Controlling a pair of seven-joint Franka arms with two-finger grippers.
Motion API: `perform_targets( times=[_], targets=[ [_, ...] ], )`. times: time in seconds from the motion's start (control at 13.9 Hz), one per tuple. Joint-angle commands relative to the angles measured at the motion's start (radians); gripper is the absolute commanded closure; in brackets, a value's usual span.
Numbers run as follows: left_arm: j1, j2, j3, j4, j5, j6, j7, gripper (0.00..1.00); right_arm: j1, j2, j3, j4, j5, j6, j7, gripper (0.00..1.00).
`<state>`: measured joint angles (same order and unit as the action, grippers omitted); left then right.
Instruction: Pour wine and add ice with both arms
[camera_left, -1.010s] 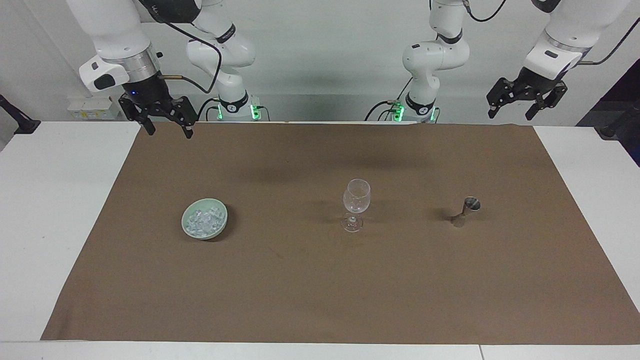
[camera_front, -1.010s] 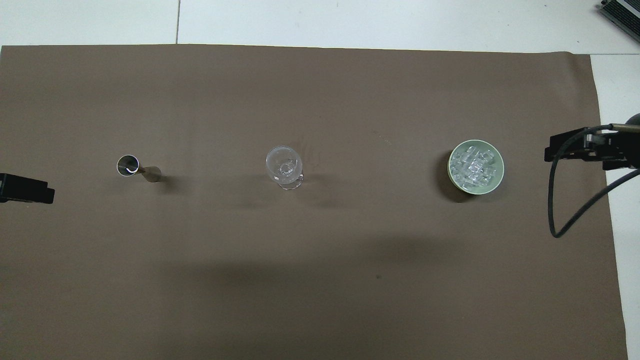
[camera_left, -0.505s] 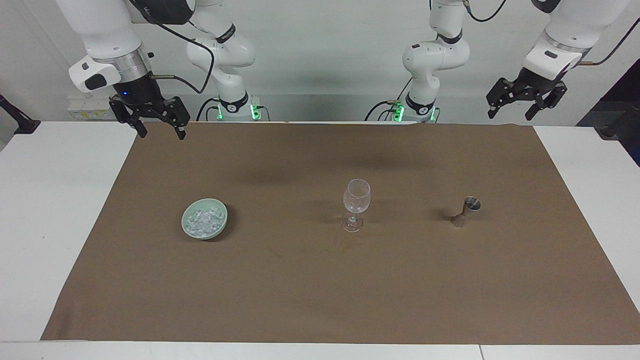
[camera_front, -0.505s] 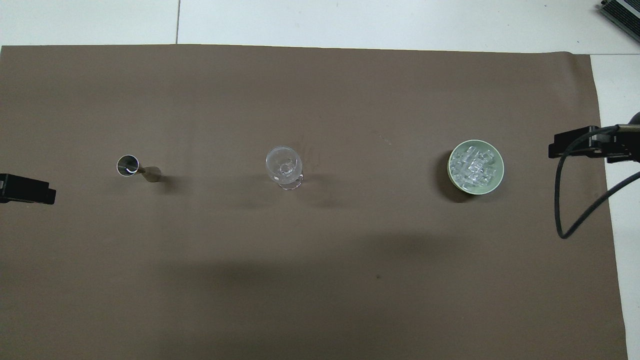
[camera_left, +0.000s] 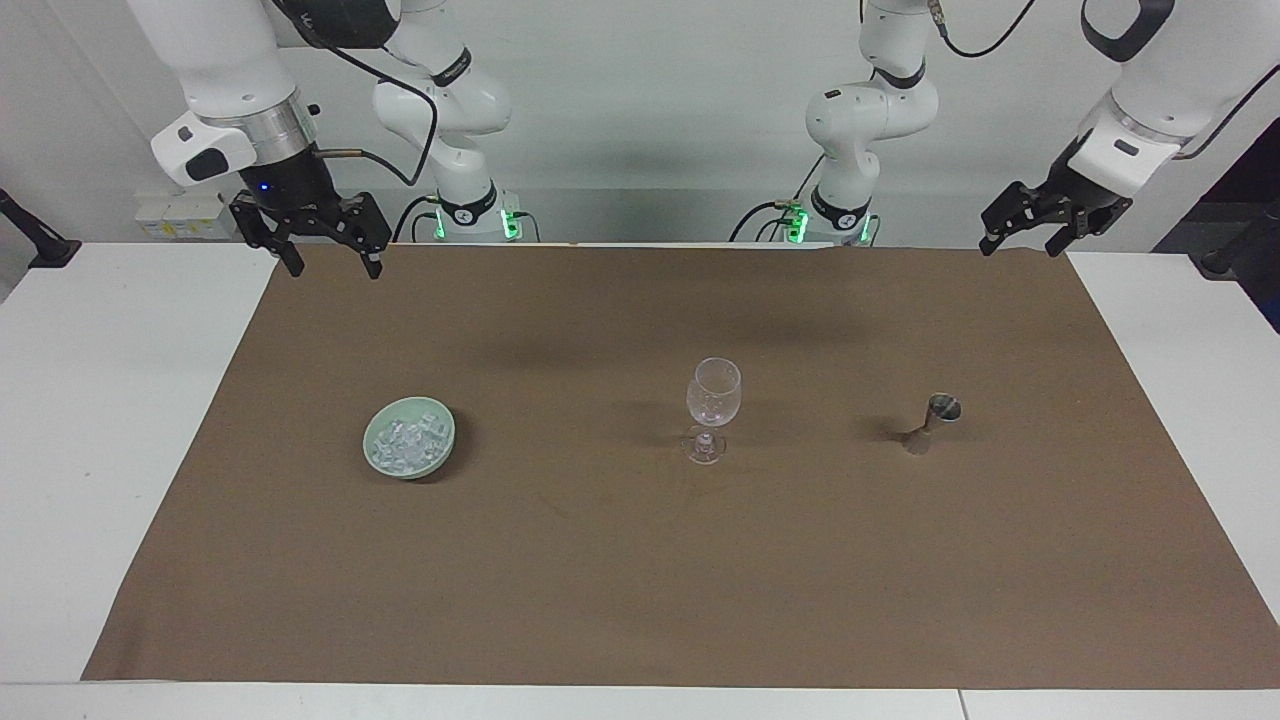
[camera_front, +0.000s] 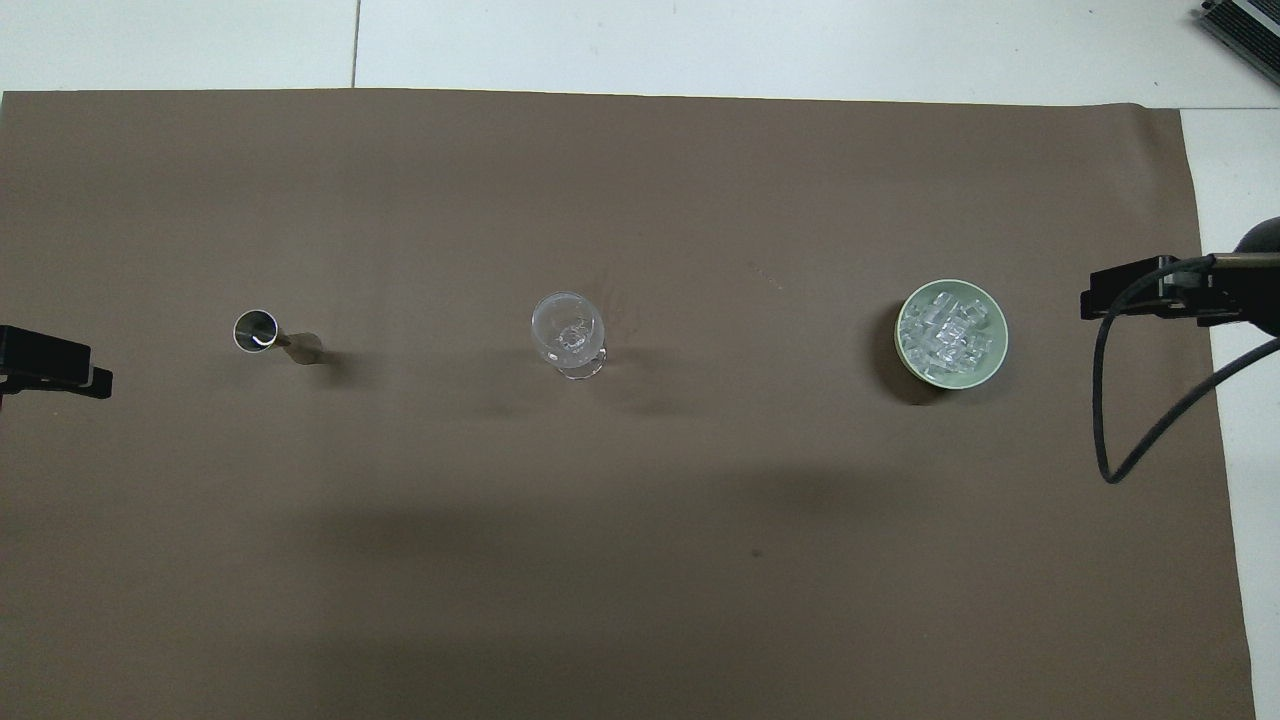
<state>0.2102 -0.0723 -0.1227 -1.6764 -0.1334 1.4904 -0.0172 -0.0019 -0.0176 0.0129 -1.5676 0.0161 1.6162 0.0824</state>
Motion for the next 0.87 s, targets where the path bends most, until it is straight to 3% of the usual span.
perform_targets(
  times=[0.0,0.43,0.79],
  targets=[
    [0.015,0.043,-0.006,-0.012,-0.032,0.056,-0.136,0.00,-0.004,-0.015,0.001,-0.020,0.016,-0.004,-0.027,0.00],
    [0.077,0.146,-0.006,-0.011,-0.208,0.100,-0.565,0.00,-0.004,-0.013,0.009,-0.016,0.018,-0.015,-0.021,0.00],
    [0.176,0.238,-0.006,-0.011,-0.372,0.145,-0.711,0.00,-0.021,-0.012,-0.004,-0.015,0.016,-0.015,-0.021,0.00]
  ],
)
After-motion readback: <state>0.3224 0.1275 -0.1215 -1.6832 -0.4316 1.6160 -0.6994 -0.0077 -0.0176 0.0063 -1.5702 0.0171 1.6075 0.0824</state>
